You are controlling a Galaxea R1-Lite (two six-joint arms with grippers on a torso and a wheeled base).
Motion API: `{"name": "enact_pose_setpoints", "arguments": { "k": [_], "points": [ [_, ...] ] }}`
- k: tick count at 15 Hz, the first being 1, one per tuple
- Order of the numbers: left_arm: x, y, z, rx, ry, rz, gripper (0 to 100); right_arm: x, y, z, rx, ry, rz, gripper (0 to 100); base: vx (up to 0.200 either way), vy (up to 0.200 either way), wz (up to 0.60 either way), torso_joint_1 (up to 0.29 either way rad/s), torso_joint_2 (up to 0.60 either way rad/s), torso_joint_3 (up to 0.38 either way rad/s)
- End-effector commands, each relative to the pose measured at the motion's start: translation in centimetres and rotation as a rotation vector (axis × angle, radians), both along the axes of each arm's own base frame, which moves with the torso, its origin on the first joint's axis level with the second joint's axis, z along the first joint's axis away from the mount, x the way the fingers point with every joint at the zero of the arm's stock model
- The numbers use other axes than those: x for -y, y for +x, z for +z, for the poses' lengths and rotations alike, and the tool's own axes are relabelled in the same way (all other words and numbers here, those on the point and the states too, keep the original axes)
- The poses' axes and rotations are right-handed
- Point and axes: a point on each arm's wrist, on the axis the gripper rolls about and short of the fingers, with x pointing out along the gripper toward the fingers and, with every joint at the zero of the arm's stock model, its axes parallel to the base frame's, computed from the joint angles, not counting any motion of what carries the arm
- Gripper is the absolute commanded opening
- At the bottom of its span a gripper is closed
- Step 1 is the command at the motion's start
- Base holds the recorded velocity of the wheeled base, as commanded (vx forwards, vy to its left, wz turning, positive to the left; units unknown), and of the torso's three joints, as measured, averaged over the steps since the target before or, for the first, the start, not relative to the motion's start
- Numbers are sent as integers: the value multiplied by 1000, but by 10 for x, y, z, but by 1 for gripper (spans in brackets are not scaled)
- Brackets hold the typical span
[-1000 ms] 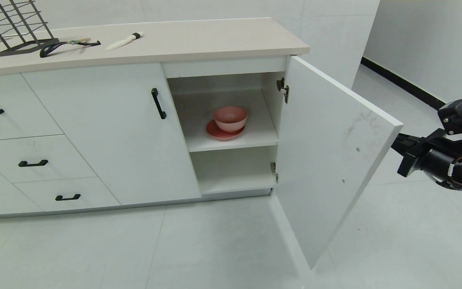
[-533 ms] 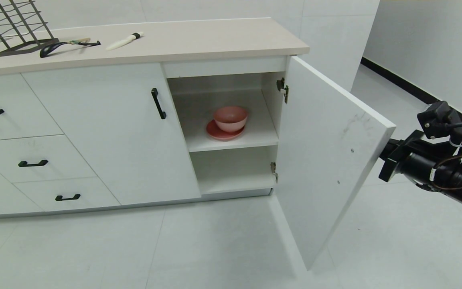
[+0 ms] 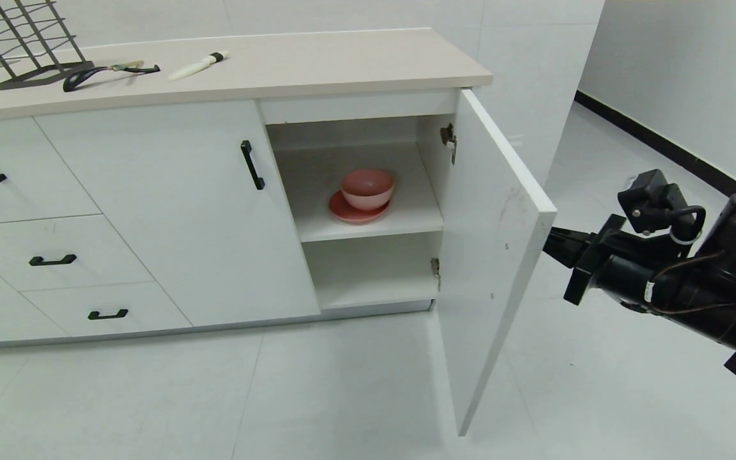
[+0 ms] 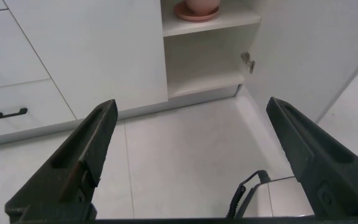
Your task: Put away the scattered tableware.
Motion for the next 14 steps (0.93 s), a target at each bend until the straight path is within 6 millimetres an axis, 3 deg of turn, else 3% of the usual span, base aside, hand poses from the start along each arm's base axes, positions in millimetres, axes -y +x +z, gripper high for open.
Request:
{"name": "enact_pose_setpoints", "arguments": {
  "k": [1, 7, 14],
  "points": [
    [0, 0, 0, -1, 0, 0, 100, -19, 9, -4, -4, 0, 49, 0, 0, 0, 0, 0, 0, 0],
    [0, 0, 0, 2, -2, 0, 100, -62, 22, 3, 45, 37, 154, 0, 0, 0, 0, 0, 0, 0],
    [0, 0, 0, 2, -2, 0, 100, -84, 36, 1, 59, 52, 187, 0, 0, 0, 0, 0, 0, 0]
  ]
}}
